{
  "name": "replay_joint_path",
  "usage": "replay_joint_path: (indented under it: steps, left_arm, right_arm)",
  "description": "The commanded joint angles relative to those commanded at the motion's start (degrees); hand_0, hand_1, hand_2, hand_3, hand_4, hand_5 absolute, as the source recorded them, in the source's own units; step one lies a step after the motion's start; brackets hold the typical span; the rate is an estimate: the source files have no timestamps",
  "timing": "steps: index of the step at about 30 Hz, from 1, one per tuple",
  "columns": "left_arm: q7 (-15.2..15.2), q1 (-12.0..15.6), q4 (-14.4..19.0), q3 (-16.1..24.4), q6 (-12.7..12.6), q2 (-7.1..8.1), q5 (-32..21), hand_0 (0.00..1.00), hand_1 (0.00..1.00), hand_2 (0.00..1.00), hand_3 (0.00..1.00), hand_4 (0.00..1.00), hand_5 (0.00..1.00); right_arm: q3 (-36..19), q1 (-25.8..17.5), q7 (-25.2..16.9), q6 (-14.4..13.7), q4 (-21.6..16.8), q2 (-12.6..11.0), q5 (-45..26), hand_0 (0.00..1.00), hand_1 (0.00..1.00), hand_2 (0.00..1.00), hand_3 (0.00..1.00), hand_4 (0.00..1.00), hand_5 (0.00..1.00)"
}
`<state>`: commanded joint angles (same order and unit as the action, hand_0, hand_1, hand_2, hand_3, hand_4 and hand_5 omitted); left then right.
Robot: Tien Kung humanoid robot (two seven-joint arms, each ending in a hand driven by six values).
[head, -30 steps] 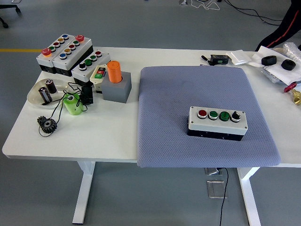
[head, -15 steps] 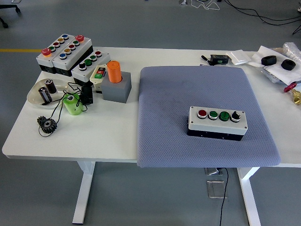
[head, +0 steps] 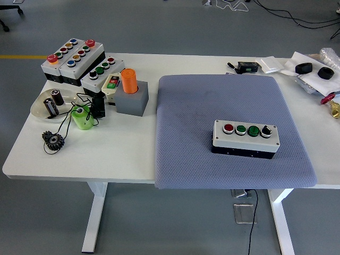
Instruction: Pick up the button,place it on the desk,press the button,press the button
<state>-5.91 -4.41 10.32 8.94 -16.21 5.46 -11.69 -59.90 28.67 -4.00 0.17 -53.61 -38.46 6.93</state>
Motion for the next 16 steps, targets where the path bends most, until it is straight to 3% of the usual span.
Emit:
replay_joint_path:
  steps: [7,16]
  left_arm:
    - [1.1,0.57,0.0,3.17,-0.32,-0.08,4.54,0.677,0.733,0.742,0.561,0.406,0.998]
    - [0.94,0.87,0.05,1.97,-0.4,-0.16,2.98,0.677,0.733,0.742,0.564,0.406,0.998]
  right_arm:
    - [-0.1,-0.16,-0.25,-0.07,-1.49,0.73,-2.9,0.847,0.785,0.819,0.831,0.612,0.698]
    - [0.3,-0.26,-0.19,-0.16,-2.04,0.22,-4.12,0.849,0.784,0.819,0.828,0.602,0.7]
